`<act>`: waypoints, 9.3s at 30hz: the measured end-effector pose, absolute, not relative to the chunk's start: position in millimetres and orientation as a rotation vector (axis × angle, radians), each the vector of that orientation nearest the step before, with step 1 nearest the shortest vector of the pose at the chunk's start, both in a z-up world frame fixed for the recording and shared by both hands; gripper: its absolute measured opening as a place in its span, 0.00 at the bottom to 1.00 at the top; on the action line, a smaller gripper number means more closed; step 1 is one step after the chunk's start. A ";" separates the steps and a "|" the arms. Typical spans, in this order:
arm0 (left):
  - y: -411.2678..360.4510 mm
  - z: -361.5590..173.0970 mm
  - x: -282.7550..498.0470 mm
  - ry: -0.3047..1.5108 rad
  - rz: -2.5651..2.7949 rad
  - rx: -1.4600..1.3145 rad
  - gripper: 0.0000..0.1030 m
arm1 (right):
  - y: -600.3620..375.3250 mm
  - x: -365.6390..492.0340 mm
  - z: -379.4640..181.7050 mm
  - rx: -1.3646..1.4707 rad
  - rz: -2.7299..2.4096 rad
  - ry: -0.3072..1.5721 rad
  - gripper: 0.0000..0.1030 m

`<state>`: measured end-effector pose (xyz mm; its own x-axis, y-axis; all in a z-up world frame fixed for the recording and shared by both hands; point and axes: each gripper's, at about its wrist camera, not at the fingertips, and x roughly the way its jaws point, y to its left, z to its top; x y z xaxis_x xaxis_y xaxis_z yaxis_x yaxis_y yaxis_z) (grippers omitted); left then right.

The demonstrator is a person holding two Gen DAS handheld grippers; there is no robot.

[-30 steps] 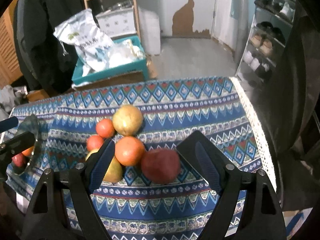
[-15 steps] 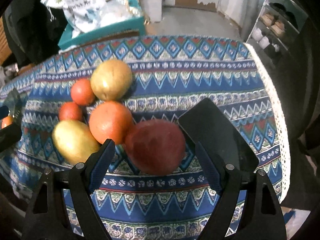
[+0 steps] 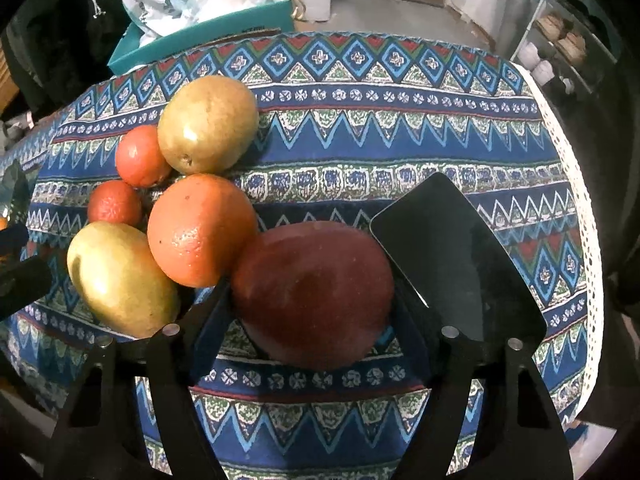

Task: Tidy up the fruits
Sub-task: 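Grasp another red apple with the right tool while the left tool lowers toward a yellow pear, then grasp and lift the yellow pear with the left tool while the right tool lifts the red apple, then lower the pear into the glass bowl and open the left tool while the right tool releases the apple there, then withdraw both tools from the glass bowl back toward the remaining fruit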

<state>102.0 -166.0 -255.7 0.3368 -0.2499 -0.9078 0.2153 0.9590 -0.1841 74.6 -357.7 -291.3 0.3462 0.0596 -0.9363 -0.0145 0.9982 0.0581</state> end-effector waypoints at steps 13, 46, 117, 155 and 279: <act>-202.0 -276.4 97.4 1.207 -0.359 0.034 0.97 | -391.4 58.7 -276.9 0.149 -0.056 1.177 0.72; -206.9 -294.8 95.4 1.223 -0.401 0.007 0.68 | -386.5 51.9 -261.3 0.142 -0.080 1.112 0.72; -76.9 -102.0 40.1 0.787 -0.291 -0.061 0.68 | -271.8 24.7 -83.6 0.061 0.156 0.695 0.72; 87.9 -126.7 37.0 0.811 0.007 -0.228 0.68 | -90.2 71.5 -92.8 -0.028 0.432 0.749 0.72; 17.8 -80.7 32.9 0.752 -0.090 -0.076 0.86 | -185.8 41.6 -57.6 -0.050 0.206 0.646 0.78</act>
